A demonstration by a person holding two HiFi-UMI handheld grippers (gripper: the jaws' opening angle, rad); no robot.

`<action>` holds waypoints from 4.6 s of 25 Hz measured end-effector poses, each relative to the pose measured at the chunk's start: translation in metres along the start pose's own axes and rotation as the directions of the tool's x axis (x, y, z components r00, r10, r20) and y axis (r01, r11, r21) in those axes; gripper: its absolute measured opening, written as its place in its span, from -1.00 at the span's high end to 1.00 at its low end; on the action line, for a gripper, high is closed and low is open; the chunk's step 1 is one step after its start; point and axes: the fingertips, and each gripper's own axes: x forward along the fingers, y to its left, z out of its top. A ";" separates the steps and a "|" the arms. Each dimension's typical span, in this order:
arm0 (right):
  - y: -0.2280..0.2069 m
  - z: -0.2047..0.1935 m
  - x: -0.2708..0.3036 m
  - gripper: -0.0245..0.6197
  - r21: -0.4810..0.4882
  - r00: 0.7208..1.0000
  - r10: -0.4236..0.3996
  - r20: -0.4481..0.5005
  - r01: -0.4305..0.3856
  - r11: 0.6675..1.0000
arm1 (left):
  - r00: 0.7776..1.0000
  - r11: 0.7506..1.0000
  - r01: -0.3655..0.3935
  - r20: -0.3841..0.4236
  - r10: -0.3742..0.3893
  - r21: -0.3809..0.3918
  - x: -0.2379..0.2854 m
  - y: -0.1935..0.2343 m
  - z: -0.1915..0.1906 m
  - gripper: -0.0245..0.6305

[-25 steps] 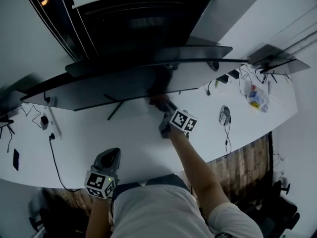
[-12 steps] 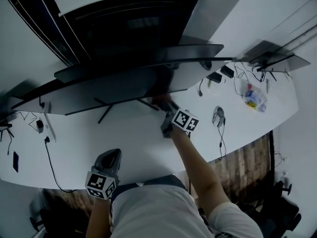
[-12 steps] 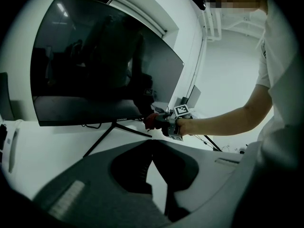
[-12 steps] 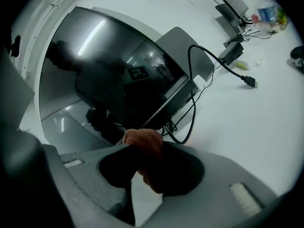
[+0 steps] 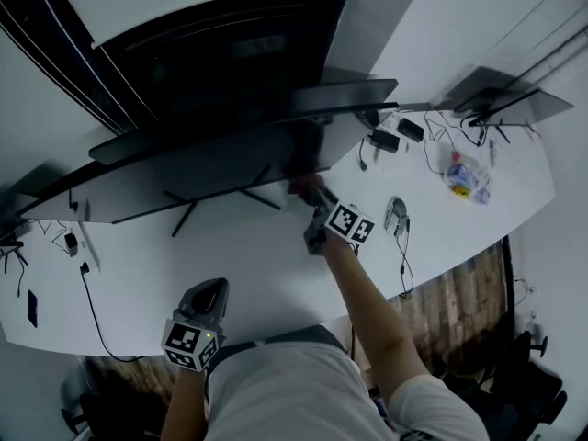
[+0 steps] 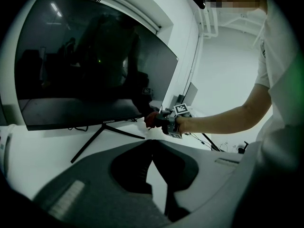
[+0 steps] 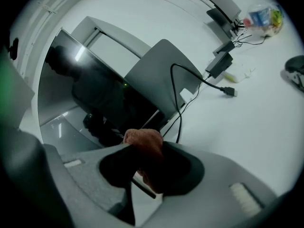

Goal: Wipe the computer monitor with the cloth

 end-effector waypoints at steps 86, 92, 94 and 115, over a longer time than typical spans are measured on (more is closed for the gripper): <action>0.187 0.218 -0.145 0.53 -0.292 0.915 0.273 0.297 -0.185 0.938 | 0.991 0.994 0.079 0.103 -0.087 0.078 -0.026 -0.019 0.044 0.90; 0.226 0.241 -0.169 0.53 -0.350 0.877 0.314 0.363 -0.184 0.918 | 0.987 0.992 0.096 0.123 -0.106 0.083 -0.034 -0.016 0.052 0.90; 0.234 0.245 -0.173 0.53 -0.360 0.871 0.315 0.378 -0.176 0.916 | 0.986 0.991 0.099 0.127 -0.109 0.087 -0.037 -0.014 0.054 0.90; 0.294 0.242 -0.184 0.53 -0.416 0.846 0.325 0.423 -0.137 0.899 | 0.978 0.987 0.123 0.158 -0.138 0.102 -0.069 0.011 0.054 0.90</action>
